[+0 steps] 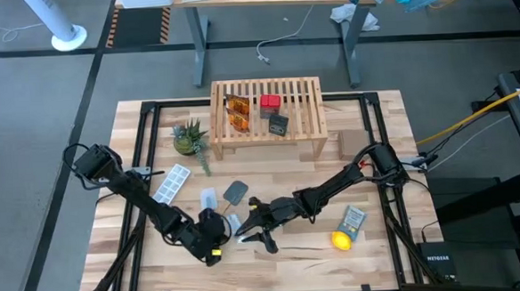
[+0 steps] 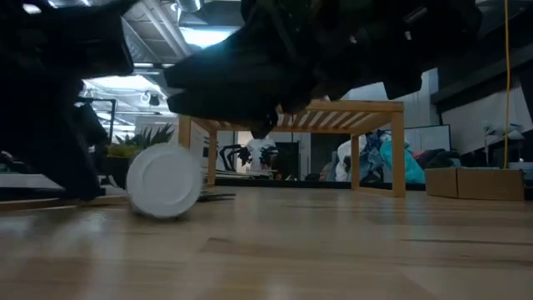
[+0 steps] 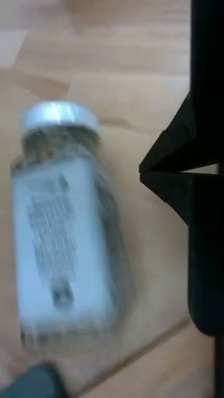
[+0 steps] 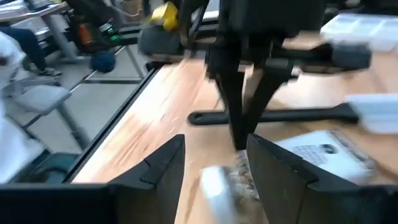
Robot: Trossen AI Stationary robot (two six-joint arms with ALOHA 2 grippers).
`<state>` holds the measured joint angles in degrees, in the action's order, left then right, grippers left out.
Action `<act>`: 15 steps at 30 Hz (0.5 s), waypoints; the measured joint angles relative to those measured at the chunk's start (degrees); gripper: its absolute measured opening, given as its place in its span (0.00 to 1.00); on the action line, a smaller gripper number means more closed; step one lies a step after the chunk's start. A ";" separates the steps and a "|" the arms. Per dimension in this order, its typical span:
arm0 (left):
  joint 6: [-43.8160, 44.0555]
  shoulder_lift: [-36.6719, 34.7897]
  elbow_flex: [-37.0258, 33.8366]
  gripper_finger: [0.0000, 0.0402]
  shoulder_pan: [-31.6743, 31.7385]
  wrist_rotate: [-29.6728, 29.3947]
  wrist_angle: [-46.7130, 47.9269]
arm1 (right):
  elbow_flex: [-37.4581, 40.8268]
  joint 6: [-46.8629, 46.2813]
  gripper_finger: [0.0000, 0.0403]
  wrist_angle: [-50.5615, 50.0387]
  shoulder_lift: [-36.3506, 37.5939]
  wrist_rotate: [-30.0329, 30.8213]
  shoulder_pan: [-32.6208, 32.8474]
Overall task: Shelf spices
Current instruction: Put the white seasoning bottle on the shelf
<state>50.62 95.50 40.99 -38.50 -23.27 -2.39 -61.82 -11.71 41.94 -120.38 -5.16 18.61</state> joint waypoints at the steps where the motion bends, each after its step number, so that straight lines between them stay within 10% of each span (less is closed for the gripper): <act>1: 0.25 0.00 0.00 0.00 -0.02 0.05 0.14 | -0.32 0.20 0.44 -0.45 0.02 0.82 0.00; 15: -3.12 -2.64 0.11 0.00 -1.75 -6.87 2.11 | -0.42 0.09 0.44 -4.36 0.11 -0.66 0.18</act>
<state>47.50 92.86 41.10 -40.25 -30.13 -0.28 -62.24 -11.62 37.58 -120.27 -5.81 18.79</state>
